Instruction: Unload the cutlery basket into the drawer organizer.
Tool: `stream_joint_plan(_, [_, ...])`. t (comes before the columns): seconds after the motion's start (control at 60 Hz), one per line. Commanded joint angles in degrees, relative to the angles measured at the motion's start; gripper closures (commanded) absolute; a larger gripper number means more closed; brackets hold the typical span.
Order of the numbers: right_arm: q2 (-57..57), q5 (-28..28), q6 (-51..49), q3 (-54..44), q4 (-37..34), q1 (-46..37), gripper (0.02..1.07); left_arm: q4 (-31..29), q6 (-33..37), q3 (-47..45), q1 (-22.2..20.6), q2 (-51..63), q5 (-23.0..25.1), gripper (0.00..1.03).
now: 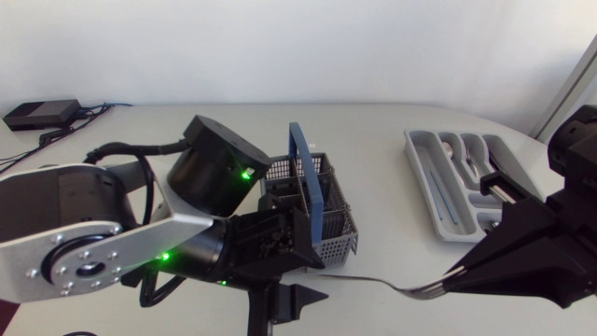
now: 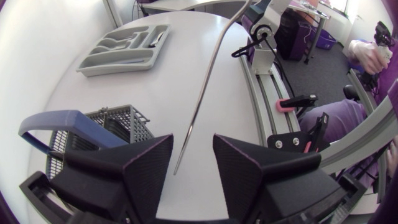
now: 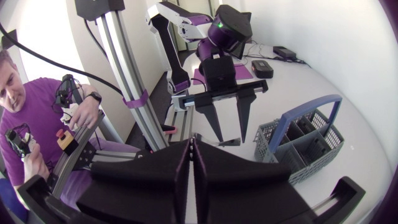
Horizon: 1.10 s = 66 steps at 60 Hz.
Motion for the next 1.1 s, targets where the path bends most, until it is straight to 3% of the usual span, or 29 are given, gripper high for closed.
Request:
stream_joint_plan(0.0, [0.92,-1.08,-1.81,1.61,-6.12,0.87,1.01,0.65,1.47,-0.31,-0.38,1.61,0.89,0.54])
stream_joint_plan(0.2, [1.36,-1.17,-2.07,1.52,-6.21,1.57,1.01,1.70,1.38,-0.40,-0.65,2.93,1.06,0.56])
stream_joint_plan(0.383, [1.89,-1.08,-2.60,1.35,-6.21,1.48,1.01,1.88,1.29,0.04,-0.65,3.02,1.06,0.92])
stream_joint_plan(0.717, [2.77,-1.08,-3.83,1.43,-6.12,0.34,1.01,1.35,0.94,0.30,-0.73,2.58,1.59,1.00])
stream_joint_plan(0.8, [2.77,-1.08,-4.09,1.70,-6.12,-1.24,0.79,0.74,0.68,1.09,-0.29,2.58,3.35,1.00])
stream_joint_plan(0.817, [2.51,-1.08,-4.27,1.70,-6.12,-2.03,0.69,0.21,0.59,1.53,0.32,2.67,5.02,1.00])
stream_joint_plan(0.917, [0.75,-1.35,-5.59,1.61,-6.12,-4.94,0.41,-0.23,0.15,2.32,2.52,2.75,8.71,1.00])
stream_joint_plan(0.983, [-0.75,-1.79,-7.35,0.73,-6.03,-7.48,0.32,-0.23,-0.11,2.76,3.22,2.40,10.55,1.00])
stream_joint_plan(1.083, [-2.33,-3.63,-9.90,-0.41,-5.95,-10.74,0.28,-0.41,-0.73,3.64,4.45,1.52,14.24,1.00])
